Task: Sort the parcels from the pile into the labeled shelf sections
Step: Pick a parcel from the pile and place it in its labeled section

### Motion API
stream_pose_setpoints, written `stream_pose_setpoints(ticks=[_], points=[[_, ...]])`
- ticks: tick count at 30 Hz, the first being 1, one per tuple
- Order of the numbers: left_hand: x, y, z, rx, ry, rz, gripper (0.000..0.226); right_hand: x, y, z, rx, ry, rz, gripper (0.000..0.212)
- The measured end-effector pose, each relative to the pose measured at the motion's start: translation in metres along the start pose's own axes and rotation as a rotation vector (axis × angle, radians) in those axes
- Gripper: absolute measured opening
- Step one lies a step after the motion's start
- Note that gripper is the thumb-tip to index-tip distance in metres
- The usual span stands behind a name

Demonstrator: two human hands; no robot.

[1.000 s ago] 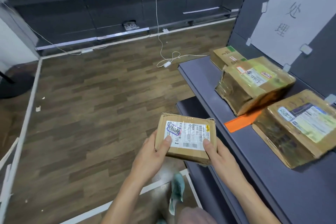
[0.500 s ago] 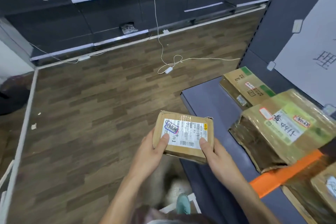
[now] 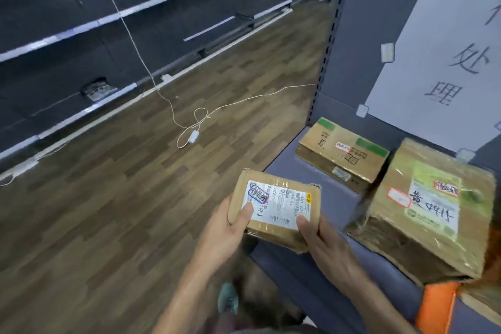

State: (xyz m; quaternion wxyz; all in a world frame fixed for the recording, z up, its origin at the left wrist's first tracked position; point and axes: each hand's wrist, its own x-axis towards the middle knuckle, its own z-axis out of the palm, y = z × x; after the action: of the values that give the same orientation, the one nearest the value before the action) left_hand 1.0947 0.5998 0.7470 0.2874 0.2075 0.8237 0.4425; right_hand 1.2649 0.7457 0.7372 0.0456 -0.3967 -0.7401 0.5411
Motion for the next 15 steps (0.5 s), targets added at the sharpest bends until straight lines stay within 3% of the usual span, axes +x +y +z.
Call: stream_pose_setpoints(ticks=[8,15], points=[[0.061,0.008,-0.031,0.117,-0.314,0.124,0.021,-0.001,-0.012,0.041,0.143,0.293,0.141,0.047],[0.085,0.019,-0.021,0.166,-0.471,0.228,0.031,-0.008,-0.017,0.046,0.169,0.476,0.265,0.04]])
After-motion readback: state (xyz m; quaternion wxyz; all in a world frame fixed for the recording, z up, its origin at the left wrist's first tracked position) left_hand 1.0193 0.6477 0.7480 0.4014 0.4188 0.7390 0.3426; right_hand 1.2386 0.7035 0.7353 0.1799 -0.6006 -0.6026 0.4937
